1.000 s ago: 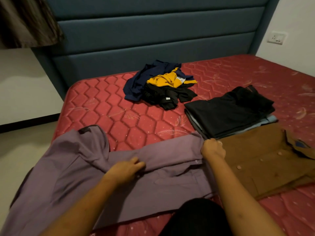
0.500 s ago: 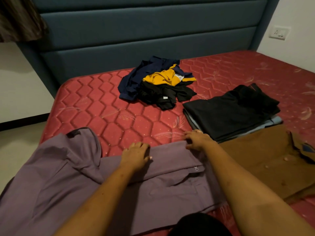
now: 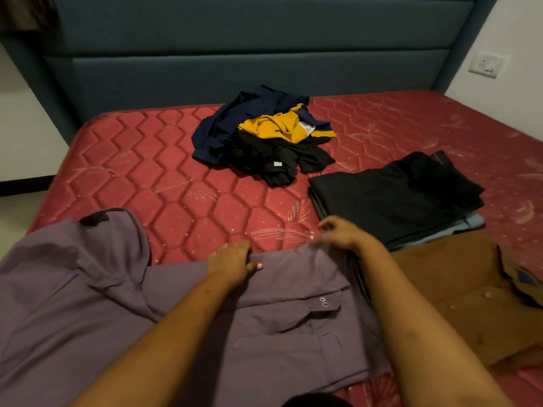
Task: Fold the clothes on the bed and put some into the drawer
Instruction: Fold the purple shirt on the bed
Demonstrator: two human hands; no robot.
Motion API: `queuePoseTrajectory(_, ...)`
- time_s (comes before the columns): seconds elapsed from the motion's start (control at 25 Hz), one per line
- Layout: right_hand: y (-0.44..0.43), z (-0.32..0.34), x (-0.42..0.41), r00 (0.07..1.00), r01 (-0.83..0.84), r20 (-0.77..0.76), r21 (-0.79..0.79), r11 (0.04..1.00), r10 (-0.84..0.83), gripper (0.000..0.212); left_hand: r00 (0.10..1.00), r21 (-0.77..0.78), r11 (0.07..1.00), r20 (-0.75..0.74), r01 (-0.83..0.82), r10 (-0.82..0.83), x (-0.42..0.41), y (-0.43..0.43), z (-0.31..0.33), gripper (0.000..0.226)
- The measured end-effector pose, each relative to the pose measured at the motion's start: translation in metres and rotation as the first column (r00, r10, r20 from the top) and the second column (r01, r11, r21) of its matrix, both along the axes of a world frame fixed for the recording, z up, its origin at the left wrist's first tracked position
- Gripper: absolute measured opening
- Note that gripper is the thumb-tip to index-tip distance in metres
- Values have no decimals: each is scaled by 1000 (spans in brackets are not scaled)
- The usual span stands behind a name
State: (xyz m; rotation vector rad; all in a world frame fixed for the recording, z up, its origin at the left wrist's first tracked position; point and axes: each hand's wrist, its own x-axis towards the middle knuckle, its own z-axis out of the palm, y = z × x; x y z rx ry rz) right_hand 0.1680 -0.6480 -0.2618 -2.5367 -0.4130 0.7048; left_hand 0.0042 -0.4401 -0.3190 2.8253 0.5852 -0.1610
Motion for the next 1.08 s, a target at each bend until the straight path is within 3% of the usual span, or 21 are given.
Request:
queuePoseTrajectory(0.08,-5,-7,-2,996,-89,-18,-46,995,88,34,998,-19,1000,-59,-1,0,6,-4,1,41)
queuePoseTrajectory(0.16,-11,-8,5,990,29,135,7,1000,-30,23,994,-44,999,-107,-10,6,10,0,4,38)
queuePoseTrajectory(0.24,-16,-2,7,950,170,265,1,985,-164,29,995,-17,1000,-103,-7,5,10,-1,5,37)
queuePoseTrajectory(0.36,-13,-4,-3,809,323,547,-109,940,-215,39,1000,157,987,-9,20,-19,6,-11,2,35)
queuePoseTrajectory(0.44,-1,-10,-15,738,287,659,-108,952,-147,40,996,196,980,68,44,-58,6,-21,-4,32)
queuePoseTrajectory(0.52,12,-21,-23,793,136,609,-181,974,3,43,995,165,986,85,30,-44,8,-27,-7,30)
queuePoseTrajectory(0.6,18,-35,-30,832,15,522,-359,933,188,33,999,150,989,43,18,-25,10,-30,-8,31)
queuePoseTrajectory(0.76,14,-44,-32,778,221,606,-513,830,167,27,999,96,995,50,16,-20,9,-24,-7,33)
queuePoseTrajectory(0.88,46,-46,-53,620,333,780,-358,872,83,24,976,112,991,211,-73,49,-10,-3,-16,54)
queuePoseTrajectory(0.92,68,-45,-71,587,283,808,-276,919,62,27,957,110,987,279,-116,82,-19,5,-20,61)
queuePoseTrajectory(1.0,118,-47,-127,627,-2,771,-141,990,112,38,922,119,969,351,-214,160,-42,27,-26,59)
queuePoseTrajectory(1.08,169,-57,-191,700,-323,654,-70,944,288,46,905,190,925,343,-329,252,-68,60,-22,47)
